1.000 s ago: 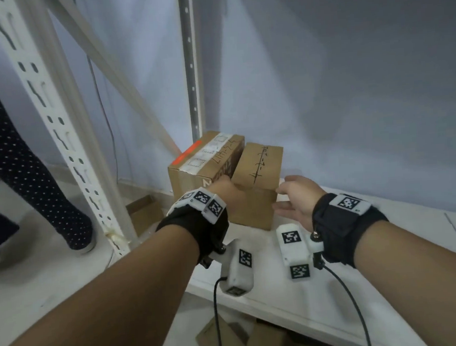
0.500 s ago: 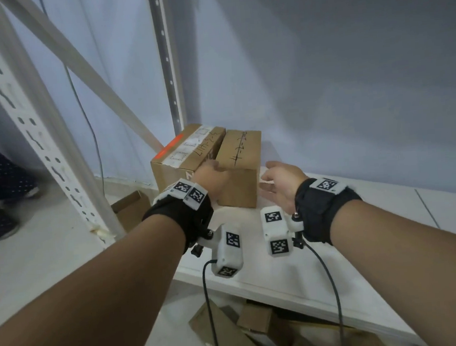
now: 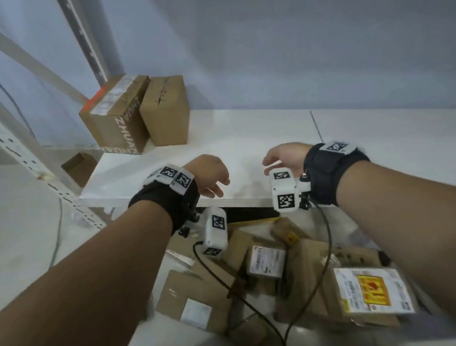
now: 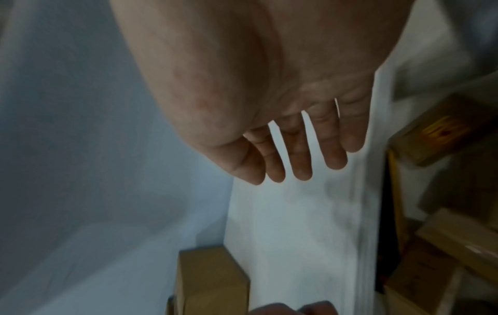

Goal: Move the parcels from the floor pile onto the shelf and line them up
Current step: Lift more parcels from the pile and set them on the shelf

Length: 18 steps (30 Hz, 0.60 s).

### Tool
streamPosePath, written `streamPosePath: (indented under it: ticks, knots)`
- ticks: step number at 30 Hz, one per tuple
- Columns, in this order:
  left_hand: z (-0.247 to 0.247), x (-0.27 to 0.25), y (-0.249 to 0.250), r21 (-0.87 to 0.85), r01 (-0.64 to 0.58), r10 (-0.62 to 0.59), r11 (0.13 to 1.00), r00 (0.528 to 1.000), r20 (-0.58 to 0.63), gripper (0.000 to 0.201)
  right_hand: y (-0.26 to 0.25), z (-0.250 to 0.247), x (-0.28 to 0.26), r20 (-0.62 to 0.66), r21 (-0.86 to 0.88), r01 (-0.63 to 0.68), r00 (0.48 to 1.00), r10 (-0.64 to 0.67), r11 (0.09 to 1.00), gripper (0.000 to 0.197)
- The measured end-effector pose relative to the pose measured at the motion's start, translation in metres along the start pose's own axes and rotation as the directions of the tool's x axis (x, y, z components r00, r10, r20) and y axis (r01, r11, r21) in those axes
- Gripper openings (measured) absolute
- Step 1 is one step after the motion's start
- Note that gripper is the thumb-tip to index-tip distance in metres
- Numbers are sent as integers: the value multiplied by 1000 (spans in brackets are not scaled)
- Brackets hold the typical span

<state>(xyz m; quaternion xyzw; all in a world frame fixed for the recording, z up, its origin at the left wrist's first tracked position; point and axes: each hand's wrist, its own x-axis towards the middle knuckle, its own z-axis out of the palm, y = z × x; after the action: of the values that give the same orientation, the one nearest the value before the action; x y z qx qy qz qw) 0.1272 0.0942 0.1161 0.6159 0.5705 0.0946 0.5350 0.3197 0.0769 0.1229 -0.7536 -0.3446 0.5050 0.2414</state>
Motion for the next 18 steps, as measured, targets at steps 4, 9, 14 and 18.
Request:
streamPosePath:
  ticks: [4,9,14,18]
  knots:
    - [73,-20,-1,73,46,-56,996,989,138,8,79,-53,-27,-58,-2,-152,987,151,988,5]
    - [148,-33,-9,134,96,-130,986,952,277,17,164,-105,-45,-200,-178,-254,955,218,951,23]
    - [207,-38,-12,272,87,-194,958,897,396,52,218,-125,-69,-193,-143,-428,897,399,892,18]
    - [237,-26,-23,340,136,-257,931,903,344,58,263,-126,-76,-123,-84,-433,898,422,897,27]
